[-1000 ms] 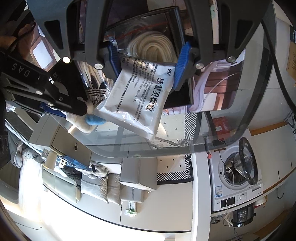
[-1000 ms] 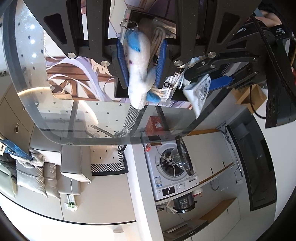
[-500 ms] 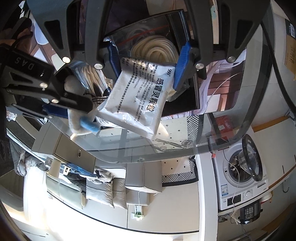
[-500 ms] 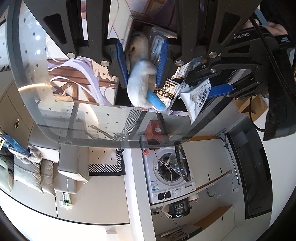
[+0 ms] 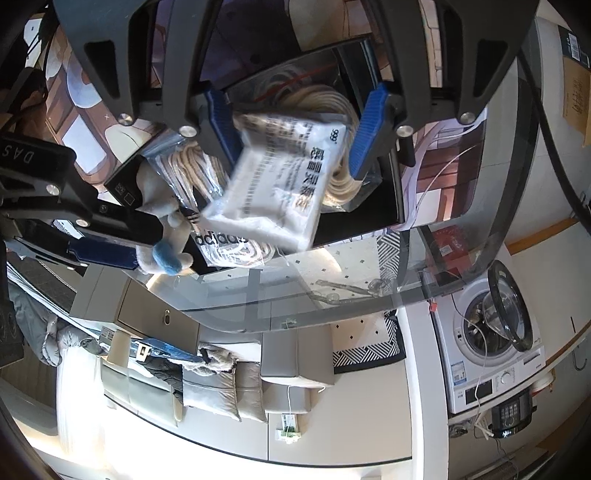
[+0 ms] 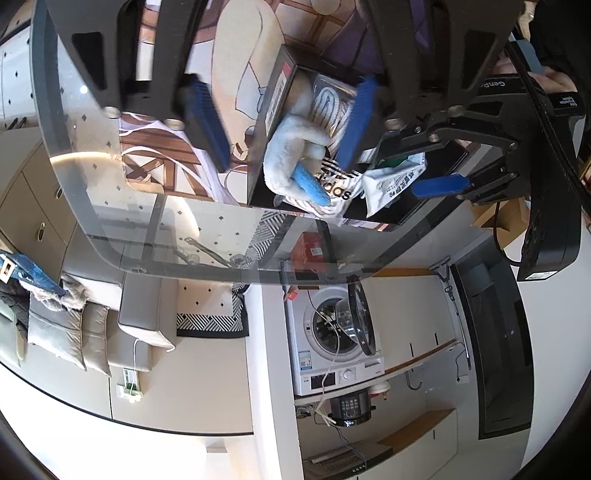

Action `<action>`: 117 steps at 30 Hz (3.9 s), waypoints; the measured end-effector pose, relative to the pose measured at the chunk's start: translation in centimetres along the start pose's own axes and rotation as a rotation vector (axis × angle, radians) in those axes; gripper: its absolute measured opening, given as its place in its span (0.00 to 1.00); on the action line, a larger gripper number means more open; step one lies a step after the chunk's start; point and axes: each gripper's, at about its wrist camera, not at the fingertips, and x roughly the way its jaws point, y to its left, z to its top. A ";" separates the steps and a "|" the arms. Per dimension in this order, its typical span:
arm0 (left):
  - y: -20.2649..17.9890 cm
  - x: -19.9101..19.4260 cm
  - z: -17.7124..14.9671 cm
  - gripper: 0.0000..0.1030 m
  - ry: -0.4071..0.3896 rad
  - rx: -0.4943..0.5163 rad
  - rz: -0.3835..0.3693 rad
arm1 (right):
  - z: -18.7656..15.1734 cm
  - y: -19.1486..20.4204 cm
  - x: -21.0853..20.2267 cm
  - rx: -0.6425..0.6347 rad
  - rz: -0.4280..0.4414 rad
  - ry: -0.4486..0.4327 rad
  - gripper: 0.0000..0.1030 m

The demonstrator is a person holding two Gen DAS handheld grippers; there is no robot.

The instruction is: Organize soft objects

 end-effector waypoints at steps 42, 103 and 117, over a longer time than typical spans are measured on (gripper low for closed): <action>1.7 -5.9 -5.8 1.00 -0.255 -0.110 0.137 | -5.8 1.5 -5.1 -0.112 0.019 -0.175 0.99; 2.7 -5.8 -6.1 1.00 -0.261 -0.179 0.122 | -6.0 1.5 -5.7 -0.100 0.005 -0.197 0.99; 2.7 -5.8 -6.1 1.00 -0.261 -0.176 0.124 | -6.0 1.5 -5.8 -0.100 0.004 -0.196 0.99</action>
